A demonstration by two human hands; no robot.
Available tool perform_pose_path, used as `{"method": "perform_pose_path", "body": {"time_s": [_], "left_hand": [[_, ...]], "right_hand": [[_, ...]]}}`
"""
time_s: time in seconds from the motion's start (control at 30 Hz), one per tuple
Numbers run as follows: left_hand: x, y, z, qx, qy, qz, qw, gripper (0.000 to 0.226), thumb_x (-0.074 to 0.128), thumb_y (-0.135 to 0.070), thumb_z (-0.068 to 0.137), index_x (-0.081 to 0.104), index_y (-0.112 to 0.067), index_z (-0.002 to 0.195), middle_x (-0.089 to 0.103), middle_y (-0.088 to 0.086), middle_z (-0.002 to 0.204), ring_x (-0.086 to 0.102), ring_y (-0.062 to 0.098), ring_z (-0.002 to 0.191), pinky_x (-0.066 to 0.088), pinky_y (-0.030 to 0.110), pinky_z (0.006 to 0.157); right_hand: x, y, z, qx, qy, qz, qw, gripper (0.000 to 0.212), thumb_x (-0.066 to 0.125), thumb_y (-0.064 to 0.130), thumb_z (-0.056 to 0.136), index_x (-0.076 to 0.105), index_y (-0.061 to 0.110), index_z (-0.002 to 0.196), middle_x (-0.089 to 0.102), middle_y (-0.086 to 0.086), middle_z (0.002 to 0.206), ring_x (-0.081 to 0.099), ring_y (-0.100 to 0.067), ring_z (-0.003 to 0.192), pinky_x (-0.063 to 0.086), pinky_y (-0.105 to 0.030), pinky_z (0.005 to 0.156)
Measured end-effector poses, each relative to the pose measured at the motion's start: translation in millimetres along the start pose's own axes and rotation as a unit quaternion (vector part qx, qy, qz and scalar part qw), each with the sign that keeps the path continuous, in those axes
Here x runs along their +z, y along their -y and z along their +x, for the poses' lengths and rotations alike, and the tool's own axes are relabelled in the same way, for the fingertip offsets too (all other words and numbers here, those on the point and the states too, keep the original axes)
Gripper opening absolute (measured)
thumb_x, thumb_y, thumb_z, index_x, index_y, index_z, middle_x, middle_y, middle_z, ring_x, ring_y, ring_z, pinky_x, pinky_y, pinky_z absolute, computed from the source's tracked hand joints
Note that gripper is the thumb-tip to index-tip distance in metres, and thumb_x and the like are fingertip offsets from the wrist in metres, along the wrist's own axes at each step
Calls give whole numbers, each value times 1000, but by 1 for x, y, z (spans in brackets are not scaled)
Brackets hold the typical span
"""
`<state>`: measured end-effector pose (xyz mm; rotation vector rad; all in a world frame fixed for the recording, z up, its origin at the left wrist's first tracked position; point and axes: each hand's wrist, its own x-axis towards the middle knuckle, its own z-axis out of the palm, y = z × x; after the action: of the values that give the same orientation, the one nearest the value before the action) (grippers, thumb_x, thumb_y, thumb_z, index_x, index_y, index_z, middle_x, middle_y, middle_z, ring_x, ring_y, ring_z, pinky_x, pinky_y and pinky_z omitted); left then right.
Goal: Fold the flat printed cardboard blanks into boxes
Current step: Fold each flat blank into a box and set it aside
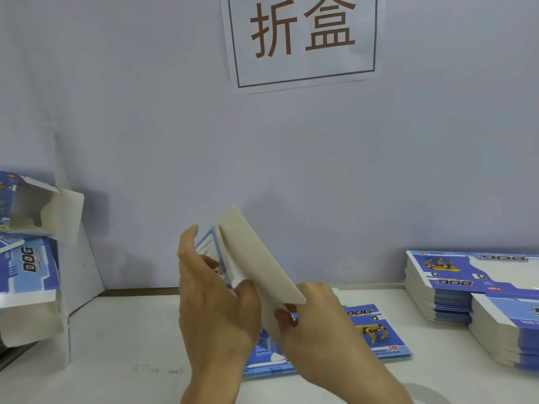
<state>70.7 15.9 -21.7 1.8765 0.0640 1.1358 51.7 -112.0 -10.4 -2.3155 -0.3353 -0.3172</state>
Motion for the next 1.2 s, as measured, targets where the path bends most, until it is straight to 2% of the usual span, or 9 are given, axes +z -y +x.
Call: {"method": "perform_pose_path", "body": {"time_s": [0.2, 0.33, 0.47, 0.53, 0.67, 0.87, 0.97, 1.07, 1.2], "left_hand": [[-19, -16, 14, -26, -10, 57, 998, 65, 50, -24, 80, 40, -33, 143, 41, 6, 130, 53, 32, 108, 42, 34, 73], [-24, -12, 17, 19, -20, 50, 998, 60, 51, -7, 90, 42, -28, 145, 54, 3, 134, 58, 30, 112, 45, 36, 83], [-34, -5, 26, 71, 96, -7, 993, 60, 50, 4, 91, 52, -49, 119, 63, -18, 109, 62, -2, 98, 56, 25, 76], [-37, -3, 30, 88, 184, -9, 979, 66, 49, 6, 92, 50, -58, 109, 65, -25, 107, 61, -8, 100, 55, 17, 74], [-33, 1, 25, 91, 297, -1, 950, 63, 57, 5, 90, 57, -46, 127, 63, -27, 121, 58, -3, 115, 57, 34, 92], [-24, 0, 14, 136, 358, -10, 924, 79, 68, -12, 89, 32, -58, 142, 29, -44, 146, 26, -16, 138, 39, 20, 111], [-27, 4, 14, 138, 412, -8, 901, 106, 83, -33, 75, 10, -64, 145, 16, -47, 149, 18, -21, 137, 33, 7, 104], [-26, 12, 16, 129, 441, 59, 886, 132, 92, -39, 63, -11, -75, 136, -3, -62, 136, 4, -36, 124, 26, -2, 93], [-16, 14, 14, 175, 348, 64, 919, 118, 91, -27, 69, 6, -61, 144, 12, -53, 138, 16, -23, 127, 29, 9, 106]], "right_hand": [[3, 20, -8, -45, 49, -20, 998, 16, 54, 30, 96, 47, 28, 83, 43, 10, 91, 48, -12, 82, 40, -21, 63], [3, 18, -7, -33, 41, 1, 999, 8, 50, 29, 99, 48, 32, 92, 46, 10, 97, 51, -9, 83, 35, -15, 56], [-6, -5, 3, -12, -40, 43, 998, 20, 48, 16, 91, 68, 13, 95, 47, 6, 58, 42, -11, 42, 30, -17, 40], [-18, -16, 6, 31, -76, 78, 994, 29, 50, 9, 86, 75, 17, 97, 55, 4, 55, 44, -13, 39, 42, -22, 40], [-39, -31, 6, 108, -153, 159, 969, 40, 51, 1, 82, 75, 28, 64, 65, 0, 51, 64, -29, 48, 52, -30, 38], [-51, -43, 5, 108, -199, 152, 962, 33, 51, 0, 84, 72, 23, 71, 67, -1, 55, 67, -25, 45, 59, -49, 48], [-54, -43, 4, 102, -177, 171, 964, 51, 53, -2, 86, 72, 42, 67, 71, 10, 60, 68, -18, 47, 57, -36, 41], [-57, -44, 4, 105, -156, 174, 967, 50, 52, 0, 87, 73, 42, 69, 72, 6, 61, 68, -18, 48, 59, -42, 45], [-61, -43, 4, 93, -140, 187, 968, 47, 55, 1, 88, 76, 40, 70, 73, 4, 62, 65, -14, 46, 52, -28, 41]]}}
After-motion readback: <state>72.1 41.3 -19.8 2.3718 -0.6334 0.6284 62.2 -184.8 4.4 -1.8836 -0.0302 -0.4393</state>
